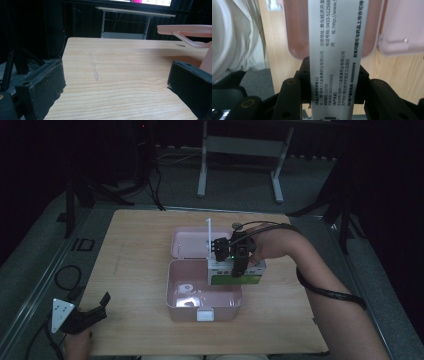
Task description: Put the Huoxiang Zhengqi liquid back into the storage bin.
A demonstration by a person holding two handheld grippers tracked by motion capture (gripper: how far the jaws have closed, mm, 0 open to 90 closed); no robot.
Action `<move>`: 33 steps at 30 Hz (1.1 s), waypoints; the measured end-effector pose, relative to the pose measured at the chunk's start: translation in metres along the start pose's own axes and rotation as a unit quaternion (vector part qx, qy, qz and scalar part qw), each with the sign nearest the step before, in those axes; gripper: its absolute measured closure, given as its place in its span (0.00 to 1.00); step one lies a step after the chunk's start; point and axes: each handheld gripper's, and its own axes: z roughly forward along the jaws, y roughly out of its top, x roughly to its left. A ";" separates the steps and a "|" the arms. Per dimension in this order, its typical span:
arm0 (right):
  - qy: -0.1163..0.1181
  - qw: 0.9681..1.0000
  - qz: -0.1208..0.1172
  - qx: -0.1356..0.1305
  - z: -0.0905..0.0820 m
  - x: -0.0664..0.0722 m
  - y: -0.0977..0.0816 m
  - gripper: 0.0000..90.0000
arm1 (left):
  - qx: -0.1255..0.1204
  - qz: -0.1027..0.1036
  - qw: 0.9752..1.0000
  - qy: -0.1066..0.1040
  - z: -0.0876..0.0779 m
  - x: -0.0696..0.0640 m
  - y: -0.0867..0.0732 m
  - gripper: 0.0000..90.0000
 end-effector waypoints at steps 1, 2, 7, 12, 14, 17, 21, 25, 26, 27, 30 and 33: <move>0.002 1.000 -0.004 -0.005 0.000 0.001 0.008 0.69 | 0.000 0.000 1.000 -0.001 0.000 0.000 0.000 0.01; 0.001 1.000 -0.006 -0.006 0.000 0.002 0.012 0.69 | 0.000 0.000 1.000 -0.001 0.000 0.000 0.000 0.01; -0.005 1.000 -0.009 0.002 0.002 0.004 0.034 0.69 | 0.001 0.001 1.000 -0.002 0.000 0.000 0.000 0.01; 0.002 1.000 -0.017 0.003 0.006 0.008 0.047 0.69 | 0.000 0.000 1.000 -0.002 0.000 0.000 0.000 0.01; 0.005 1.000 -0.016 0.001 0.011 0.008 0.051 0.69 | 0.000 0.000 1.000 -0.003 0.000 0.000 0.000 0.01; 0.009 1.000 -0.016 0.002 0.015 0.009 0.052 0.69 | 0.000 0.000 1.000 -0.003 0.000 0.000 0.000 0.01; 0.012 1.000 -0.015 0.001 0.021 0.008 0.052 0.69 | 0.001 0.000 1.000 -0.003 0.000 0.000 0.000 0.01; 0.019 1.000 -0.014 -0.001 0.031 0.006 0.053 0.69 | 0.001 0.001 1.000 -0.003 0.000 0.000 0.000 0.01; 0.022 1.000 -0.013 0.000 0.036 0.005 0.053 0.69 | 0.001 0.000 1.000 -0.003 0.000 0.000 0.000 0.01; 0.023 1.000 -0.012 0.000 0.039 0.005 0.054 0.69 | 0.001 0.000 1.000 -0.003 0.000 0.000 0.000 0.01; 0.026 1.000 -0.012 0.002 0.044 0.004 0.054 0.69 | 0.001 0.000 1.000 -0.003 0.000 0.000 0.000 0.01; 0.036 0.999 -0.015 0.002 0.053 0.004 0.055 0.69 | 0.001 0.000 1.000 -0.003 0.000 0.000 0.000 0.01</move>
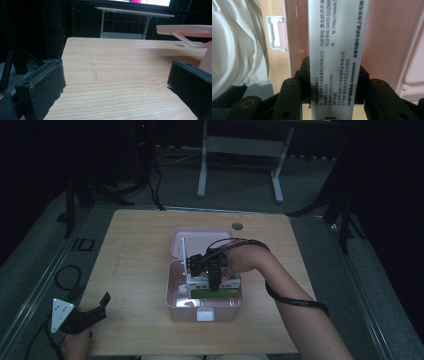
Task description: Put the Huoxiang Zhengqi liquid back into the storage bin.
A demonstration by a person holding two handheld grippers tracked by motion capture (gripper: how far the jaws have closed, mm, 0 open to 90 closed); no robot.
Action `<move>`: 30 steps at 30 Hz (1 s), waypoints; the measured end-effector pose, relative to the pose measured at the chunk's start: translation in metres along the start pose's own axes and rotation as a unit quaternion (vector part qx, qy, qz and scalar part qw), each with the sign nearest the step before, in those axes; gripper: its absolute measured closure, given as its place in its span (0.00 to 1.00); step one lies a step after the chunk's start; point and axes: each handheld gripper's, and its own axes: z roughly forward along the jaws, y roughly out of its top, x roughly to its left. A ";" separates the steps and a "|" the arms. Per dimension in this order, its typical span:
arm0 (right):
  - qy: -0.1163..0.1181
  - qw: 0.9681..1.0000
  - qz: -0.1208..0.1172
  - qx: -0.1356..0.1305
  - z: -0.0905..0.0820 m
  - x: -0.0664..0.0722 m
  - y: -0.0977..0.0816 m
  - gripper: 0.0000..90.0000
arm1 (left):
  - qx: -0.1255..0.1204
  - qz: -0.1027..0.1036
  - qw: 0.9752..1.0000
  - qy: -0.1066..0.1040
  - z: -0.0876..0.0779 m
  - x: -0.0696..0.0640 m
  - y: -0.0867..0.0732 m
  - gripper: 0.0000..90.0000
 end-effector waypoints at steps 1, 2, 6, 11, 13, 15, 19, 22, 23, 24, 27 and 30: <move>0.000 1.000 0.000 0.000 0.000 0.000 0.000 0.69 | 0.000 0.000 1.000 0.000 0.000 0.000 0.000 0.01; 0.002 1.000 0.000 0.000 0.003 0.000 0.000 0.69 | 0.000 0.000 1.000 -0.001 0.000 0.000 0.000 0.01; 0.008 1.000 0.001 0.001 0.011 -0.002 0.001 0.69 | 0.000 0.000 1.000 -0.001 0.000 0.000 0.000 0.01; 0.022 1.000 0.000 0.005 0.029 -0.003 0.003 0.69 | 0.000 0.000 1.000 -0.001 0.000 0.000 0.000 0.01; 0.027 1.000 -0.001 0.004 0.034 -0.004 0.003 0.69 | 0.000 -0.001 1.000 -0.002 0.000 0.000 0.000 0.01; 0.028 1.000 -0.003 0.002 0.036 -0.004 0.002 0.69 | -0.001 -0.001 1.000 -0.001 0.000 0.000 0.000 0.01; 0.033 0.999 0.001 0.004 0.046 -0.005 -0.001 0.69 | 0.000 -0.001 1.000 -0.002 0.000 0.000 0.000 0.01; 0.037 0.999 0.000 -0.001 0.054 -0.005 -0.002 0.69 | 0.000 0.000 1.000 -0.001 0.000 0.000 0.000 0.01; 0.036 0.999 0.000 -0.003 0.056 -0.005 -0.001 0.69 | -0.001 -0.001 1.000 -0.001 0.000 0.000 0.000 0.01; 0.035 0.999 0.000 -0.001 0.058 -0.005 -0.001 0.69 | 0.000 -0.001 1.000 -0.001 0.000 0.000 0.000 0.01; 0.035 0.999 -0.001 0.001 0.064 -0.004 -0.001 0.69 | 0.000 0.000 1.000 -0.001 0.000 0.000 0.000 0.01; 0.036 0.999 0.000 0.001 0.070 -0.004 -0.002 0.69 | 0.000 0.000 1.000 -0.001 0.000 0.000 0.000 0.01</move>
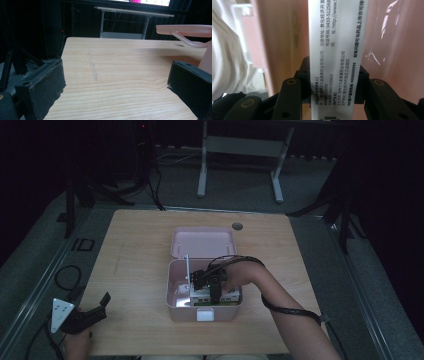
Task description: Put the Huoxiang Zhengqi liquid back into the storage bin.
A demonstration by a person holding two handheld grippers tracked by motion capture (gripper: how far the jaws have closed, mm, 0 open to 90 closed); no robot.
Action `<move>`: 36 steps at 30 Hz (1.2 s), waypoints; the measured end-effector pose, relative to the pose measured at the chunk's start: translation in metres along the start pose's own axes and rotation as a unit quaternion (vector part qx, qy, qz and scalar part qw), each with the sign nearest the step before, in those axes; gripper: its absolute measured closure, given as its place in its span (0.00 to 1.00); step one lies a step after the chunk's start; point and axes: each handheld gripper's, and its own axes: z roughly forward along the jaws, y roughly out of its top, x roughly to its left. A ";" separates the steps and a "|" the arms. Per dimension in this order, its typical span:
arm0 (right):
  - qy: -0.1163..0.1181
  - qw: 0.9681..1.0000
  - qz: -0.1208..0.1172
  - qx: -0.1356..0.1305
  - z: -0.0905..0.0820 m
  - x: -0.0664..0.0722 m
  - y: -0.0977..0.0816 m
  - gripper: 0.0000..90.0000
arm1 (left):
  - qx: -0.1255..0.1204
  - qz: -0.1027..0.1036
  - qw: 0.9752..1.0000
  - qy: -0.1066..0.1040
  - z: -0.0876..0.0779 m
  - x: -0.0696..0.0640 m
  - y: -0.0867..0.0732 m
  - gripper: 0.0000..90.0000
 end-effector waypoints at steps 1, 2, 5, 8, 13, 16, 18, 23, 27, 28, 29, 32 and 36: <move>0.001 1.000 0.002 0.000 0.002 -0.001 0.000 0.69 | 0.000 0.000 1.000 0.000 0.000 0.000 0.000 0.01; 0.001 1.000 0.003 0.000 0.003 -0.001 -0.001 0.69 | 0.000 0.000 1.000 0.000 0.000 0.000 0.000 0.01; 0.003 1.000 0.007 -0.004 0.009 -0.002 -0.001 0.69 | 0.000 0.000 1.000 0.000 0.000 0.000 0.000 0.01; 0.001 1.000 0.007 -0.002 0.015 -0.003 0.000 0.69 | 0.000 0.000 1.000 0.000 0.000 0.000 0.000 0.01; 0.004 1.000 0.002 -0.001 0.026 -0.003 -0.001 0.69 | -0.001 -0.001 1.000 -0.001 0.000 0.000 0.000 0.01; 0.005 1.000 -0.002 -0.003 0.030 -0.003 -0.002 0.69 | 0.000 0.000 1.000 -0.001 0.000 0.000 0.000 0.01; 0.004 1.000 -0.004 -0.003 0.032 -0.003 -0.001 0.69 | 0.000 0.000 1.000 -0.001 0.000 0.000 0.000 0.01; 0.005 1.000 -0.004 -0.008 0.033 -0.004 -0.001 0.69 | 0.000 0.000 1.000 -0.001 0.000 0.000 0.000 0.01; 0.007 1.000 0.001 -0.006 0.033 -0.004 -0.001 0.68 | 0.000 0.001 1.000 -0.001 0.000 0.000 0.000 0.01; 0.007 1.000 0.001 -0.004 0.033 -0.004 -0.001 0.67 | 0.000 0.000 1.000 -0.001 0.000 0.000 0.000 0.01; 0.008 1.000 0.000 -0.003 0.032 -0.004 -0.001 0.67 | 0.000 0.000 1.000 -0.001 0.000 0.000 0.000 0.01; 0.009 1.000 0.004 -0.005 0.026 -0.004 -0.002 0.65 | 0.000 0.001 1.000 -0.001 0.000 0.000 0.000 0.01; 0.011 1.000 0.002 -0.007 0.012 -0.002 -0.006 0.62 | 0.000 0.001 1.000 -0.001 0.000 0.000 0.000 0.01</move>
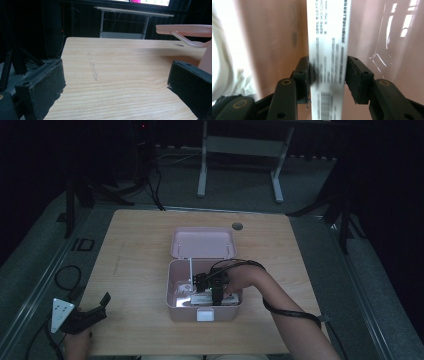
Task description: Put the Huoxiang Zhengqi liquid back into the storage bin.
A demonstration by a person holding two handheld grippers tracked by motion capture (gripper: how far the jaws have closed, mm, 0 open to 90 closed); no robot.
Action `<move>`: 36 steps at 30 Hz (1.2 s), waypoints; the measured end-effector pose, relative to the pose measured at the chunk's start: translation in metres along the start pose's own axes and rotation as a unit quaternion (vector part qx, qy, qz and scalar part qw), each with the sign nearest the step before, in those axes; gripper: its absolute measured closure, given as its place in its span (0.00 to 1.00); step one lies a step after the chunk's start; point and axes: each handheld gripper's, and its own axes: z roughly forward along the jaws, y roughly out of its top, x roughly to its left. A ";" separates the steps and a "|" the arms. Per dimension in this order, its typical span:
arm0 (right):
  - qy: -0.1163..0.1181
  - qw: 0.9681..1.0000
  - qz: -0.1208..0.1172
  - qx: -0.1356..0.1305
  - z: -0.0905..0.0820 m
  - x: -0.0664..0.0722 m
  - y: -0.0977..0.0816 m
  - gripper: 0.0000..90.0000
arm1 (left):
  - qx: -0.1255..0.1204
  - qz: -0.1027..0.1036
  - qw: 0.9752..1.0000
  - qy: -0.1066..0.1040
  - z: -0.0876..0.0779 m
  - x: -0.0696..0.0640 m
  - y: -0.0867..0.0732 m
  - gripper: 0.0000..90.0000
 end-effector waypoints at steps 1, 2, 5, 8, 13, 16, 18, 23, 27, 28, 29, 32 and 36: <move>-0.002 1.000 0.000 -0.002 -0.004 0.000 -0.001 0.61 | 0.000 0.000 1.000 0.000 0.000 0.000 0.000 0.01; -0.003 1.000 0.002 -0.006 -0.008 0.001 -0.003 0.61 | 0.000 0.000 1.000 0.000 0.000 0.000 0.000 0.01; -0.007 1.000 0.005 -0.012 -0.016 0.002 -0.006 0.61 | 0.000 0.000 1.000 0.000 0.000 0.000 0.000 0.01; -0.010 1.000 0.009 -0.022 -0.029 0.003 -0.014 0.59 | 0.000 0.000 1.000 0.001 0.000 0.000 0.000 0.01; -0.022 0.999 0.017 -0.039 -0.044 0.003 -0.027 0.59 | 0.000 0.000 1.000 0.001 0.000 0.000 0.000 0.01; -0.024 0.998 0.019 -0.056 -0.052 0.003 -0.033 0.59 | -0.001 0.000 1.000 0.000 0.000 0.000 0.000 0.01; -0.029 0.997 0.023 -0.061 -0.056 0.003 -0.038 0.58 | 0.000 0.000 1.000 0.000 0.000 0.000 0.000 0.01; -0.029 0.996 0.033 -0.077 -0.062 0.003 -0.049 0.50 | 0.000 0.000 1.000 0.000 0.000 0.000 0.000 0.01; -0.035 0.994 0.041 -0.096 -0.067 0.002 -0.057 0.43 | 0.000 0.000 1.000 0.000 0.000 0.000 0.000 0.01; -0.035 0.994 0.041 -0.096 -0.067 0.002 -0.057 0.43 | 0.000 0.000 1.000 0.000 0.000 0.000 0.000 0.01; -0.037 0.993 0.047 -0.100 -0.069 0.001 -0.059 0.40 | -0.001 -0.001 1.000 0.000 0.000 0.000 0.000 0.01; -0.046 0.989 0.058 -0.125 -0.074 -0.001 -0.076 0.26 | -0.001 -0.001 1.000 0.000 0.000 0.000 0.000 0.01; -0.066 0.982 0.082 -0.158 -0.075 -0.006 -0.096 0.20 | -0.001 0.000 1.000 0.000 0.000 0.000 0.000 0.01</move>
